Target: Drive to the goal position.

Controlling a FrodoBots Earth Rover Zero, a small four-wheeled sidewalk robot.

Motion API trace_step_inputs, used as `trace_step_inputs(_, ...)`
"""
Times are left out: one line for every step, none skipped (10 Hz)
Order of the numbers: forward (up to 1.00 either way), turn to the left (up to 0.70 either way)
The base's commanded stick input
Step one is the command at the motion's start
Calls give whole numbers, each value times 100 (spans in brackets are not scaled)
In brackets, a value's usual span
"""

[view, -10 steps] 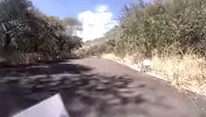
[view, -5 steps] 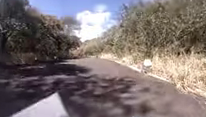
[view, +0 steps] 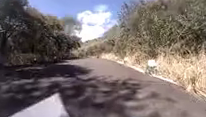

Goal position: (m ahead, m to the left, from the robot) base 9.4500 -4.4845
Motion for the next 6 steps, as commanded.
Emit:
trace_step_inputs(50,0)
trace_step_inputs(50,0)
trace_step_inputs(50,0)
trace_step_inputs(50,-13)
trace_step_inputs(50,-27)
trace_step_inputs(50,-42)
